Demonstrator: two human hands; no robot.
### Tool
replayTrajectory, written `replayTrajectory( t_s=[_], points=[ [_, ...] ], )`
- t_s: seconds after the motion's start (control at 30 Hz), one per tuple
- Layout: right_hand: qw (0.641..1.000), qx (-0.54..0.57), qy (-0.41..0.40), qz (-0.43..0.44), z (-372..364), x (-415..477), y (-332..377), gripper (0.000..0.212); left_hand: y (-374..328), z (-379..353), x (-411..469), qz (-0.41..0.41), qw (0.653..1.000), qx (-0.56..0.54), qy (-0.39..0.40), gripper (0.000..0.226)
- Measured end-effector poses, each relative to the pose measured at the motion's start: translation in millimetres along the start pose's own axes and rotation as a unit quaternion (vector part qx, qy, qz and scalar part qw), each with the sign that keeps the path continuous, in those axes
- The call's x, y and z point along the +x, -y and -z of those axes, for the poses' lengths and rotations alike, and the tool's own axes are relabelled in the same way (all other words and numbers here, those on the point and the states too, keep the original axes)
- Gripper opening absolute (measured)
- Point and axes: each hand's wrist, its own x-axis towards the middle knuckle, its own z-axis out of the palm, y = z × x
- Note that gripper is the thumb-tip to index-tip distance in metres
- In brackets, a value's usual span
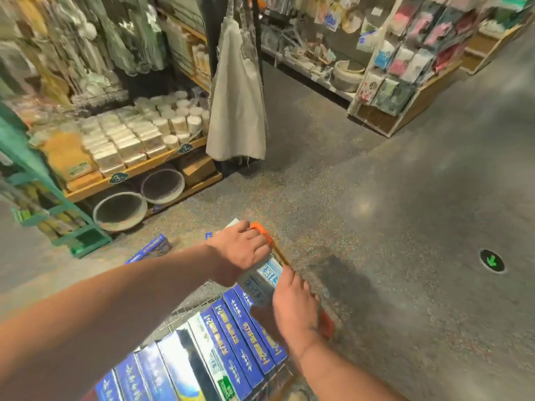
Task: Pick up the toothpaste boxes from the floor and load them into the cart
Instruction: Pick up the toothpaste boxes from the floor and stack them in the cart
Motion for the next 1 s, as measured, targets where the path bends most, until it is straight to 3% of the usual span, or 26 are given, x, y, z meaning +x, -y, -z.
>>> replayTrajectory(
  t_s=[0.07, 0.17, 0.23, 0.3, 0.37, 0.5, 0.57, 0.63, 0.87, 1.0],
  points=[
    [0.999, 0.006, 0.031, -0.01, -21, 18, -13, 0.013, 3, -26, 19, -0.011, 0.999, 0.015, -0.039, 0.045],
    [0.996, -0.066, -0.063, 0.008, -69, 22, -36, 0.003, 0, -68, 48, -0.041, 0.989, 0.027, -0.142, 0.032],
    [0.998, -0.043, -0.045, 0.01, -91, 18, -46, 0.035, -6, -86, 62, -0.062, 0.978, 0.054, -0.193, 0.018],
    [0.998, -0.021, -0.05, -0.04, -111, 19, -52, 0.045, -13, -98, 68, -0.081, 0.971, 0.034, -0.222, 0.016],
    [0.994, -0.024, -0.07, -0.079, -120, 14, -56, 0.042, -22, -107, 69, -0.09, 0.972, 0.005, -0.215, 0.021],
    [0.993, -0.014, -0.112, -0.045, -124, -2, -62, 0.039, -41, -124, 79, -0.09, 0.982, -0.035, -0.161, 0.028],
    [0.994, -0.036, -0.091, -0.055, -122, 1, -60, 0.033, -46, -140, 86, -0.094, 0.983, -0.041, -0.154, 0.021],
    [0.994, -0.049, -0.074, -0.071, -128, 5, -60, 0.032, -44, -149, 90, -0.087, 0.986, -0.059, -0.126, 0.035],
    [0.993, -0.051, -0.017, -0.103, -147, 6, -56, 0.033, -52, -174, 94, -0.087, 0.988, -0.088, -0.095, 0.047],
    [0.993, -0.063, -0.026, -0.095, -154, 13, -54, 0.033, -58, -191, 101, -0.062, 0.987, -0.093, -0.115, 0.039]
  ],
)
